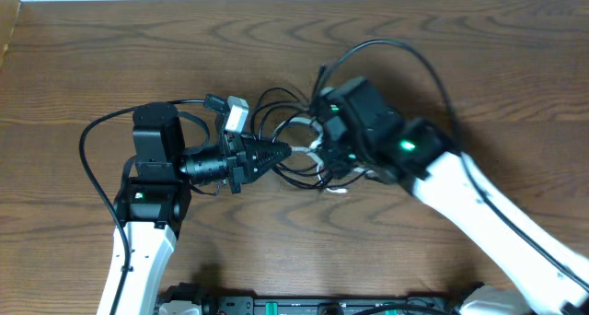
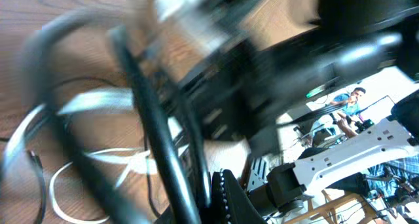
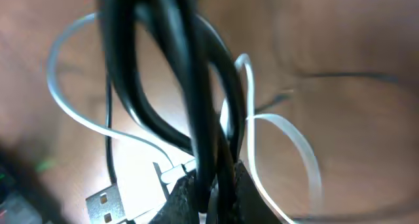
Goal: Untangle cables
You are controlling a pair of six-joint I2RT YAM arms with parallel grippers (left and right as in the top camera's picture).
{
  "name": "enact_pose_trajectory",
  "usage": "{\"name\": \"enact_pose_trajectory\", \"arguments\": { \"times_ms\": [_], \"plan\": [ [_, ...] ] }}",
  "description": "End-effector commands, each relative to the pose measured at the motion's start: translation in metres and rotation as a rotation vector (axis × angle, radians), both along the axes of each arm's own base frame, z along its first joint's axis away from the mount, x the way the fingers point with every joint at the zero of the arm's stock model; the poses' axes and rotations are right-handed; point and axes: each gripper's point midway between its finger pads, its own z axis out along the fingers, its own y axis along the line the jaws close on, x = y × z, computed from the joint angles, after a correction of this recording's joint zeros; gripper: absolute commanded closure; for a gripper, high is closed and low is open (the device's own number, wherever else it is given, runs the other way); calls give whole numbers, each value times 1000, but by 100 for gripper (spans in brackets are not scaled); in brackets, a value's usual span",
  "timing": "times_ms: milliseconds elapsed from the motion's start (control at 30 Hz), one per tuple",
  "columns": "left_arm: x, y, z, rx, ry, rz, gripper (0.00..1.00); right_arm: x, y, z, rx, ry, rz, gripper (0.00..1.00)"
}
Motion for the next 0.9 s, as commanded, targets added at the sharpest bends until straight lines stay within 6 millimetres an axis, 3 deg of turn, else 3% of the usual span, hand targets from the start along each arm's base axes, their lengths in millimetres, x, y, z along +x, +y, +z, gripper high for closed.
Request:
{"name": "enact_pose_trajectory", "arguments": {
  "times_ms": [0, 200, 567, 733, 867],
  "plan": [
    [-4, 0, 7, -11, -24, -15, 92, 17, -61, 50, -98, -231, -208, 99],
    [-4, 0, 7, -11, -24, -15, 92, 4, -139, 109, -131, -421, -433, 99],
    [-4, 0, 7, -11, -23, -15, 92, -40, -247, 169, -121, -613, -774, 99],
    [-4, 0, 7, -11, -23, -15, 92, -58, -280, 179, -158, -657, -900, 99],
    [-4, 0, 7, -11, -23, -15, 92, -57, -273, 176, -115, -633, -869, 99]
  ]
}}
